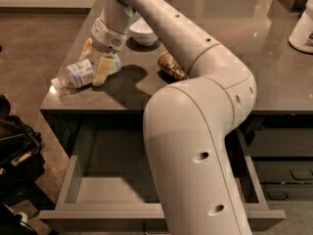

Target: Place blue plastic bottle into top drawer

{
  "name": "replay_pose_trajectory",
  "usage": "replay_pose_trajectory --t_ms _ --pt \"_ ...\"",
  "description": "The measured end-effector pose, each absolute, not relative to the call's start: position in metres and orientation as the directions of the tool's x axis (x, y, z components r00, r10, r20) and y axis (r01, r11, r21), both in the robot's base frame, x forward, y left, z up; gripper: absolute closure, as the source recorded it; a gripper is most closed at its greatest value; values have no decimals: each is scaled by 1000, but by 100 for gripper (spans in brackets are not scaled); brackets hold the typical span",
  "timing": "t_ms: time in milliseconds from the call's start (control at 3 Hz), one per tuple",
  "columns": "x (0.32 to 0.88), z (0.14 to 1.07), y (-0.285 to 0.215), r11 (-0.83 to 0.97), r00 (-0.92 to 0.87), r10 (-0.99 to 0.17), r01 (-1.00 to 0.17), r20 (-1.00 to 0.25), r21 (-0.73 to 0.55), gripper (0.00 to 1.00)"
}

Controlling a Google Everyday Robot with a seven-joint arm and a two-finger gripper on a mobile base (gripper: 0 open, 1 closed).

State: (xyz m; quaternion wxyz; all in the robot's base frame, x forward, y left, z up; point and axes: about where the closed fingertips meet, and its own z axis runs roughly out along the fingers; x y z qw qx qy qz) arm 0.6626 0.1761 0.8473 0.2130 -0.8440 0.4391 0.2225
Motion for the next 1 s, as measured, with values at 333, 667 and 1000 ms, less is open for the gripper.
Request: replay_pose_trajectory --t_ms 333,667,1000 --pt "663 847 176 -524 515 -646 -836 -563 -164 65" --pt "663 847 176 -524 515 -646 -836 -563 -164 88" --pt "663 847 176 -524 515 -646 -836 -563 -164 100"
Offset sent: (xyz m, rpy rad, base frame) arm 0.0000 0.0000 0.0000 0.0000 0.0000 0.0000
